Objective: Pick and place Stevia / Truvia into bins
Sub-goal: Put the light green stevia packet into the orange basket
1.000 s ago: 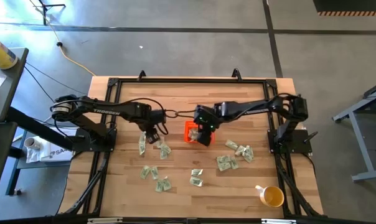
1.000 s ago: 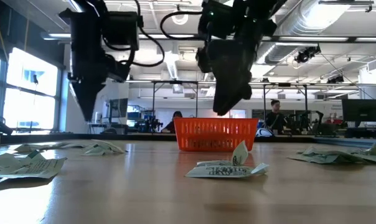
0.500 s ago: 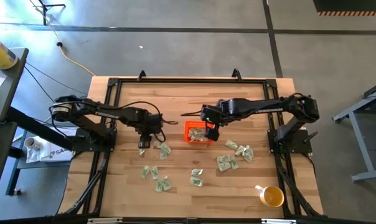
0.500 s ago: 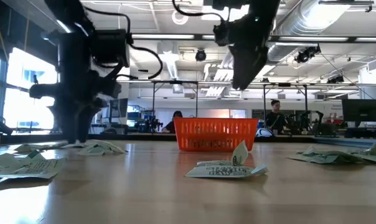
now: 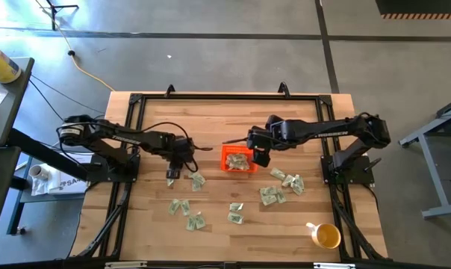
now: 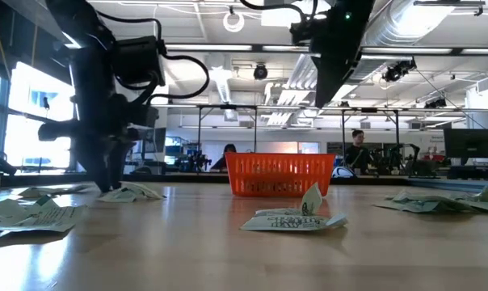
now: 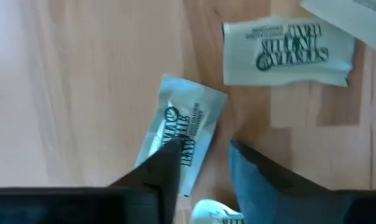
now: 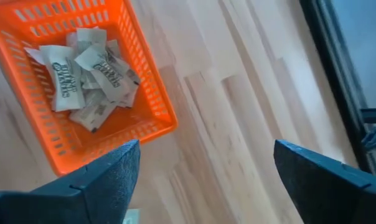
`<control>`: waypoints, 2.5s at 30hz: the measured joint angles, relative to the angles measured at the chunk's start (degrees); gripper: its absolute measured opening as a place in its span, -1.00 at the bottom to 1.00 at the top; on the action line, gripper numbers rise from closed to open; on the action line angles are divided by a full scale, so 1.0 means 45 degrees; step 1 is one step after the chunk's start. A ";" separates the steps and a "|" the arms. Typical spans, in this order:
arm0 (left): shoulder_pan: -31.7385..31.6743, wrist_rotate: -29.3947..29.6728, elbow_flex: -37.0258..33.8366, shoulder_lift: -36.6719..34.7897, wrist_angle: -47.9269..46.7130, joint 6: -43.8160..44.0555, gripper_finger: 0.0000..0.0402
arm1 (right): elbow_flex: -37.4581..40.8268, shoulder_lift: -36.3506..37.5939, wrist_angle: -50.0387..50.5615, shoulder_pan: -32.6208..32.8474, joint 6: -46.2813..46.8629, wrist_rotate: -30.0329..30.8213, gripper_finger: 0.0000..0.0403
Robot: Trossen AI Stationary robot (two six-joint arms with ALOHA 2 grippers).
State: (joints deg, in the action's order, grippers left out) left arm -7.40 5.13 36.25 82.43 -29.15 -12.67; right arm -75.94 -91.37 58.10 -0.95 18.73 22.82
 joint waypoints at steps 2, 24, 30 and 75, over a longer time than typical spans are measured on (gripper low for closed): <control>0.0000 0.0305 0.0000 0.0003 0.0237 -0.0008 -0.39 | 0.0000 0.0000 -0.0003 0.0000 -0.0156 0.0230 0.74; -0.0039 0.2038 0.2673 0.0053 0.0525 0.1469 -0.85 | 0.0000 0.0930 0.0869 0.0423 0.0197 0.1519 0.44; -0.0039 0.0163 0.4558 0.0049 0.1733 0.0995 -0.89 | 0.0020 0.1684 0.2405 0.0418 0.1488 0.2241 0.41; -0.0272 0.0989 0.7295 0.0383 -0.4514 0.4050 0.01 | 0.8482 0.1147 -0.5933 0.2687 0.3681 -0.2191 0.39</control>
State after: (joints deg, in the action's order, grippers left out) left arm -8.62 9.58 69.08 84.16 -49.46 5.55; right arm -37.77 -86.21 31.40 11.14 35.30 12.96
